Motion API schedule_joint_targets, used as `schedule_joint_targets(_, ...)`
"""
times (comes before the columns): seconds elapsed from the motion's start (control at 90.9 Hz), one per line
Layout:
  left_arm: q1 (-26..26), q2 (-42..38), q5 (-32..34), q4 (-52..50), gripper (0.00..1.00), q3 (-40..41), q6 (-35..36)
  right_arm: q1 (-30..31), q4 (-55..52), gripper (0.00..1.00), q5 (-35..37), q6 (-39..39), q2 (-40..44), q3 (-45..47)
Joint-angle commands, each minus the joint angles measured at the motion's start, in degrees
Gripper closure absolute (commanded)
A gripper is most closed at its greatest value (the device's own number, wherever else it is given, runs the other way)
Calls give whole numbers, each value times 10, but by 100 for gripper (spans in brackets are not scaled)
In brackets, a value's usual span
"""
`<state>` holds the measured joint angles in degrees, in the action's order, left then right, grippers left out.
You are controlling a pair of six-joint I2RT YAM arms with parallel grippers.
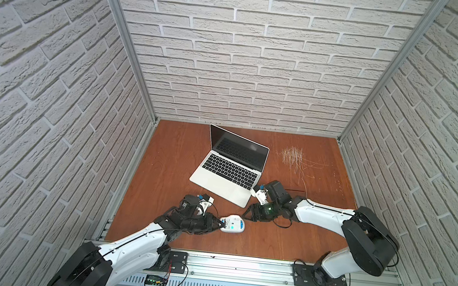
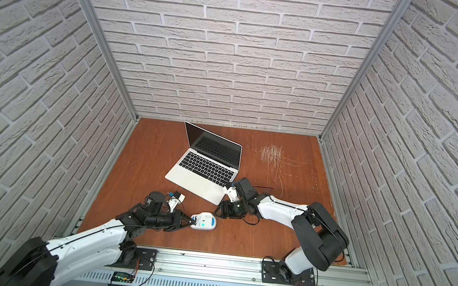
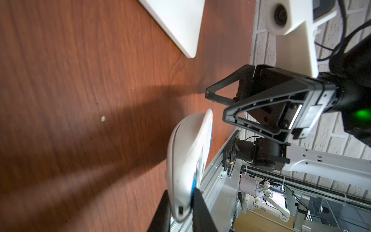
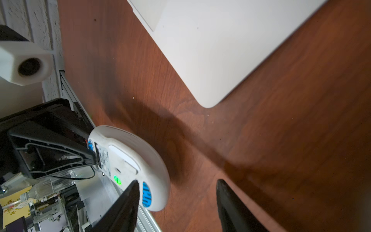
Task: Remove the wireless mouse receiver from the laptop
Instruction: Insert the USB plug into the mouse, then place the mouse at the center of the board.
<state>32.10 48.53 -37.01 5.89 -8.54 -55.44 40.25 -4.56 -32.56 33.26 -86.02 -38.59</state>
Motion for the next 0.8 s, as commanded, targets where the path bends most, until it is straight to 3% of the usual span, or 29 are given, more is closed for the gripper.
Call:
schedule_joint_targets(0.0, -2, -46, 8, 1, 100, -24, 7, -20, 33, 35, -43, 26, 31, 24)
schedule_joint_targets(0.176, -2, -123, 13, -13, 100, -32, 2, -28, 130, 35, -124, 76, 44, 59)
schedule_joint_targets(0.341, -1, -133, 13, -14, 100, -32, -1, -27, 166, 35, -148, 94, 78, 68)
schedule_joint_targets(0.462, -1, -124, 12, -8, 100, -32, -3, -30, 154, 35, -137, 92, 120, 64)
schedule_joint_targets(0.649, -1, -128, 12, -9, 100, -34, -5, -48, 98, 35, -53, 93, 198, 63)
schedule_joint_targets(0.792, -1, -131, 13, -7, 100, -33, -6, -50, 117, 33, -66, 105, 219, 70)
